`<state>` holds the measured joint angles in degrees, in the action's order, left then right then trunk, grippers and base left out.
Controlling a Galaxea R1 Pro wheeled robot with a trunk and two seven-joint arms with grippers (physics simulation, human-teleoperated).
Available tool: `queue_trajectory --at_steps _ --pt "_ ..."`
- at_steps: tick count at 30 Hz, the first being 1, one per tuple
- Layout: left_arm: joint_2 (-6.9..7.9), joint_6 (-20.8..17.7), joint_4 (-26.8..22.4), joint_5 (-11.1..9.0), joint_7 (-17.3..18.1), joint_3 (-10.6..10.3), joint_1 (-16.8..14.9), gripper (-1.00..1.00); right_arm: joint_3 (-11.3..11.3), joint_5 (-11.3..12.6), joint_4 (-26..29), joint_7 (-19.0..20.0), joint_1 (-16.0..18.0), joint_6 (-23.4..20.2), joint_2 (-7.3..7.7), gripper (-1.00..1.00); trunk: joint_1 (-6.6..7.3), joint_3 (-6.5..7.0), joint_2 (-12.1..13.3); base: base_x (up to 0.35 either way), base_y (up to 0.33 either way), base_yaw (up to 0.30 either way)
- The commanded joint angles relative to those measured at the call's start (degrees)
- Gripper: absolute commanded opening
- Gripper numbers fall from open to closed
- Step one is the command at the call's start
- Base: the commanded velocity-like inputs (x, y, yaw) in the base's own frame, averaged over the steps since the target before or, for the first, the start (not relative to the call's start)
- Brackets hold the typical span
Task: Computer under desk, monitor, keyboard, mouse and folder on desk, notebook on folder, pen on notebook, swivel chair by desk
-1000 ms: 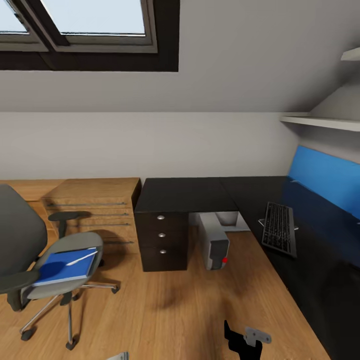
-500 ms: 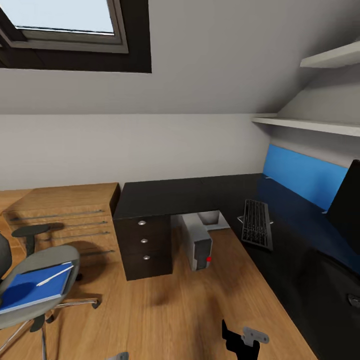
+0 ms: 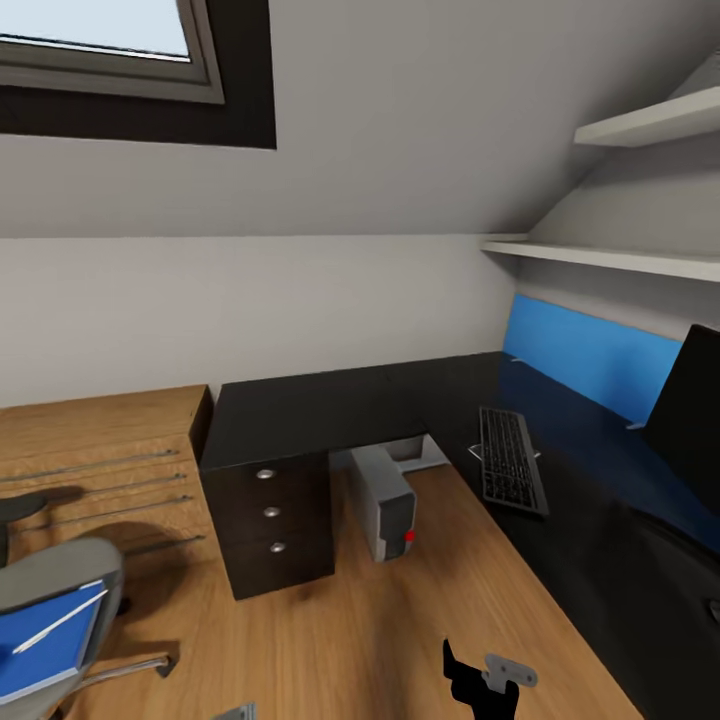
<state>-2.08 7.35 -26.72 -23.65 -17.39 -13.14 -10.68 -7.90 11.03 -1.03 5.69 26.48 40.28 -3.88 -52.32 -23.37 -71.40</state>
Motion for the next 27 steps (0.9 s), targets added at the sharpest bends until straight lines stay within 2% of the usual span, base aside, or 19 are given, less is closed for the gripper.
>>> queue_trajectory --at_steps 1,9,14,27 --pt "0.06 0.3 0.0 -0.6 -0.4 -0.5 0.0 1.0 -0.5 0.4 -0.1 0.6 0.1 0.2 0.0 1.0 -0.03 0.01 0.0 0.241 0.208 -0.191" --pt "0.06 0.3 0.0 -0.6 -0.4 -0.5 0.0 1.0 -0.5 -0.1 -0.1 0.6 0.1 0.2 -0.06 1.0 -0.03 0.59 0.0 0.241 0.209 -0.194" --pt "0.03 0.3 0.0 -0.6 -0.4 -0.5 0.0 1.0 -0.5 -1.7 -0.1 0.6 0.1 0.2 -0.07 1.0 -0.03 0.94 0.0 0.208 0.18 -0.211" --pt "0.05 0.3 0.0 -0.7 -0.4 -0.5 0.0 1.0 -0.5 -2.5 -0.2 0.6 0.1 0.2 -0.08 1.0 -0.03 1.8 0.0 0.034 0.033 -0.23"
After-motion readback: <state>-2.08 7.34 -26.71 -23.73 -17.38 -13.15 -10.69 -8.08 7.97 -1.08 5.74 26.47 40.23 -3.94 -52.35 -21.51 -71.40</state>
